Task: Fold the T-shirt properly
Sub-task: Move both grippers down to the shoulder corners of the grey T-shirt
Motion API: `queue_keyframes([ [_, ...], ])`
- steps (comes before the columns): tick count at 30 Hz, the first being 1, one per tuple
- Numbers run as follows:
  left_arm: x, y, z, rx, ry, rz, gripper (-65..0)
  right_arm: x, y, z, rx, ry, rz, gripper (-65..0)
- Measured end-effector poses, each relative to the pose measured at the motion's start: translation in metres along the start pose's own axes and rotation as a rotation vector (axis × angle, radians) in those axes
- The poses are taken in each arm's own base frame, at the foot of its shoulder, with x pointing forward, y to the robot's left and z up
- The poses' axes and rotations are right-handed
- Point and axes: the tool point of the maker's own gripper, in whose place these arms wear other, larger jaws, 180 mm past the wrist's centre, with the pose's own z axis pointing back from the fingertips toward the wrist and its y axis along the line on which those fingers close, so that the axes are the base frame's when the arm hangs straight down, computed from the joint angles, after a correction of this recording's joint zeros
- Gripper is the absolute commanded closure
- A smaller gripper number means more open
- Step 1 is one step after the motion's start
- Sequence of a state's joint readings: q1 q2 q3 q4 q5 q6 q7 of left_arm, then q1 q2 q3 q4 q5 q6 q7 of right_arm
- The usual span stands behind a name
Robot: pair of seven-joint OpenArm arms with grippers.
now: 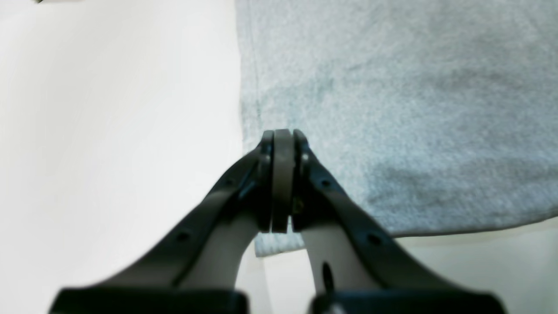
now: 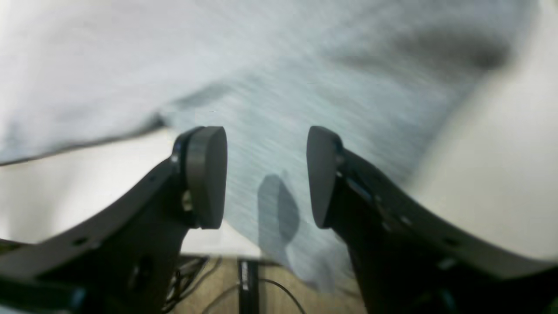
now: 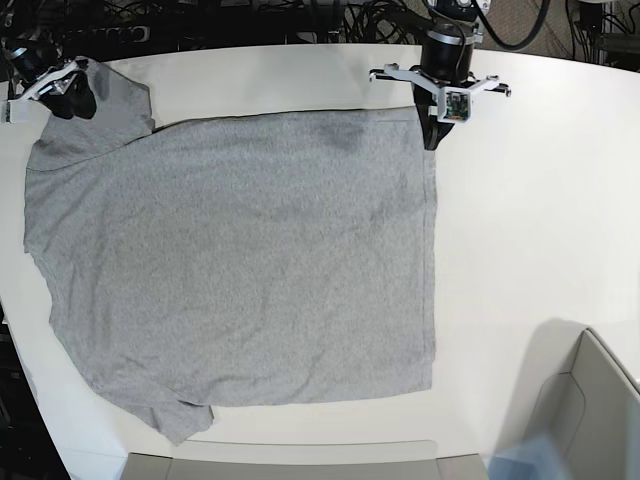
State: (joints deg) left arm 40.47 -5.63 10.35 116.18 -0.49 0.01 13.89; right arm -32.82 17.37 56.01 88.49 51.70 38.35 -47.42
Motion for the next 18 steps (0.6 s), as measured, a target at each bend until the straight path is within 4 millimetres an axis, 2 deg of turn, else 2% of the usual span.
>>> queue_keyframes([
  [2,0.000,0.000,0.000,0.000,0.002,0.000,-0.1,0.007,-0.003,0.002,-0.004,-0.025,-0.006,-29.9],
  [5,-0.009,0.000,0.000,0.000,0.052,0.000,-0.1,0.005,-0.005,0.000,-0.003,-0.033,-0.025,-29.9],
  [7,-0.015,0.000,0.000,0.000,0.084,0.000,-0.1,-0.006,-0.016,0.001,-0.023,-0.019,-0.067,-29.9],
  [10,-0.019,0.000,0.000,0.000,0.106,-0.002,-0.1,-0.035,-0.036,-0.001,-0.077,0.070,-0.110,-29.9],
  [11,-0.019,0.000,0.000,0.000,0.107,-0.002,-0.1,-0.037,-0.041,-0.003,-0.084,0.063,-0.132,-29.9],
  [18,-0.020,0.000,0.000,-0.001,0.112,-0.002,-0.1,-0.030,-0.052,-0.008,-0.102,0.027,-0.166,-29.9],
])
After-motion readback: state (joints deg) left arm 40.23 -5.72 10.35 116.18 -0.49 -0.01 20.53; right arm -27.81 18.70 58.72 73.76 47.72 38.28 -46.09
